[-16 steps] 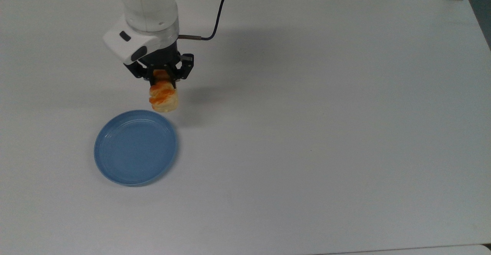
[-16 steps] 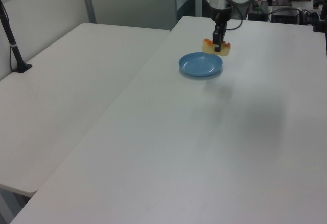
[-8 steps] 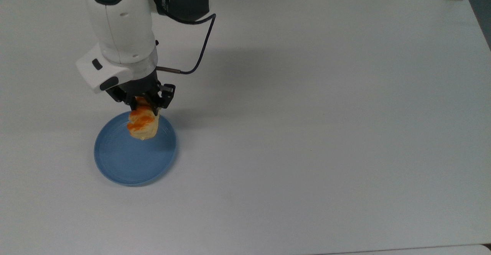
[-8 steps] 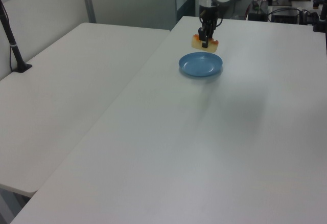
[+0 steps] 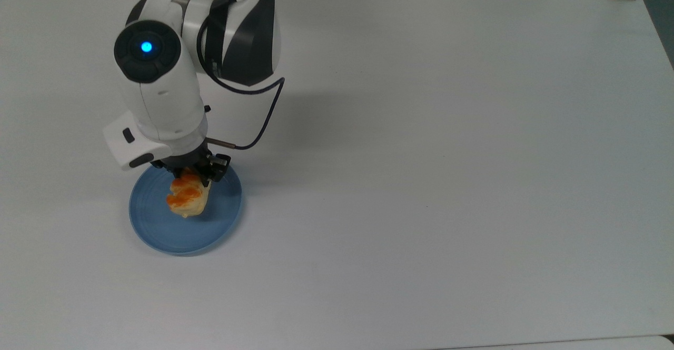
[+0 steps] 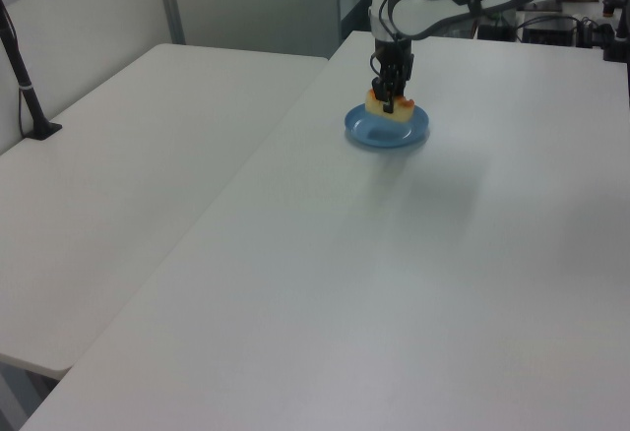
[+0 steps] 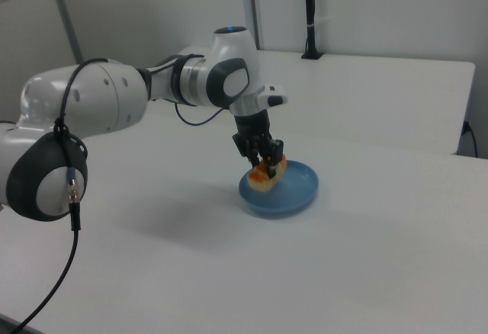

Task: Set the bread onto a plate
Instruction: 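Lower the bread roll onto the plate and open the gripper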

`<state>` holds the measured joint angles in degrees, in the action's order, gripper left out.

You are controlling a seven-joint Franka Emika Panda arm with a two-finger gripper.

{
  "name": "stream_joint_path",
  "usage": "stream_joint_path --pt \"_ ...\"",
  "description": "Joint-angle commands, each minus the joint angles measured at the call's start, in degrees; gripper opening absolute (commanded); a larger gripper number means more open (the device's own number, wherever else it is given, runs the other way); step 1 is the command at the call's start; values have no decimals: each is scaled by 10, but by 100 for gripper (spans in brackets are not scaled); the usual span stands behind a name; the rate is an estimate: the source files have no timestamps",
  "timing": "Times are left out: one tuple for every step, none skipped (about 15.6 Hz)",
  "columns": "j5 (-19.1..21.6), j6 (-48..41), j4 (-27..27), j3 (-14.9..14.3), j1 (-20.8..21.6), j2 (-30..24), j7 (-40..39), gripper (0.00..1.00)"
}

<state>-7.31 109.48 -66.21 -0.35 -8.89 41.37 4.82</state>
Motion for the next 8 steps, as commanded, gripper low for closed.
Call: stream_joint_path --pt "3 -7 28 -8 4 17 16 49" --pt "3 -7 28 -7 4 17 22 55" --pt "3 -7 28 -8 3 17 29 73" --pt "3 -7 28 -8 3 16 35 95" --pt "3 -7 27 -8 3 14 37 100" --pt "1 -8 25 -8 3 10 35 100" --pt "1 -8 24 -8 4 5 34 100" --pt "1 -8 24 -8 3 4 34 100"
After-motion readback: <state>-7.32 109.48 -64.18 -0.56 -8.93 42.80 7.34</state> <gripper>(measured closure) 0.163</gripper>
